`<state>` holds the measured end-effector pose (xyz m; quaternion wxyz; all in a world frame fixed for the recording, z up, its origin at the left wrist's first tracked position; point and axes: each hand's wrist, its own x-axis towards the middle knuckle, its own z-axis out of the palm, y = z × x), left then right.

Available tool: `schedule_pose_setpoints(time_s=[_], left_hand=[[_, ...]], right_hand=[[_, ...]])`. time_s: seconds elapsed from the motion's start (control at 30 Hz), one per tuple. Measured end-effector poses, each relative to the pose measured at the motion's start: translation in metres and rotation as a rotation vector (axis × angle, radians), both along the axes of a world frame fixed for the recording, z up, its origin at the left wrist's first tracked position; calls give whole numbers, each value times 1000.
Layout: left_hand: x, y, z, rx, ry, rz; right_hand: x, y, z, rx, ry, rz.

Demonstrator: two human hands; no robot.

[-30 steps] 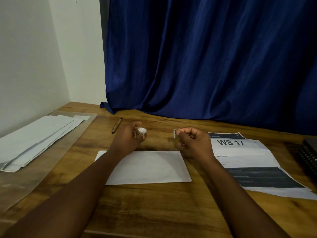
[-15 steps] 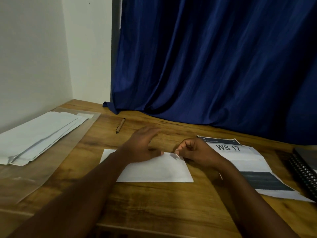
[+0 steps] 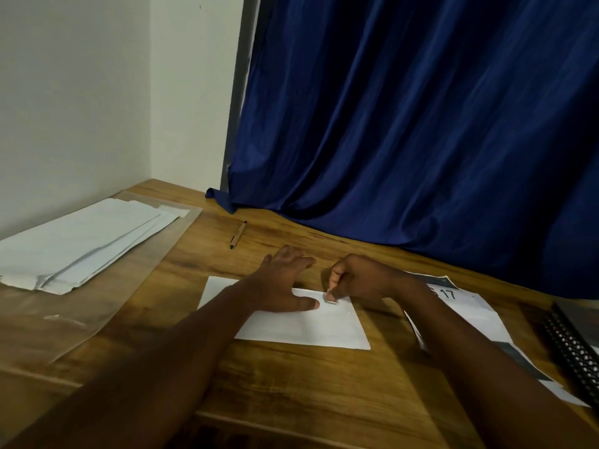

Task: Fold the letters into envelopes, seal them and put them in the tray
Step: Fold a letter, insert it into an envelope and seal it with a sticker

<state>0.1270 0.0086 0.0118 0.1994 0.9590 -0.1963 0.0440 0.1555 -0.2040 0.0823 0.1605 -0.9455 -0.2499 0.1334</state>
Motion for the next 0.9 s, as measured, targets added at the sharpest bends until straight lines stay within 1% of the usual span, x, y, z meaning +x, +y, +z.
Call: schedule_pose_setpoints(time_s=[0.33,0.57,0.73,0.9], left_hand=[[3,-1,-1,12,11,-11],[6,-1,-3,27,2,-13],[9,-8,-9,79,-63,50],[10,-14,-10,124,-46,88]], right_hand=[[2,4,-9,-44,-42,50],[-1,4,-12,-9,-50,26],[0,-1,-15,22,-81,-29],[4,-12,-23,69,-87,-48]])
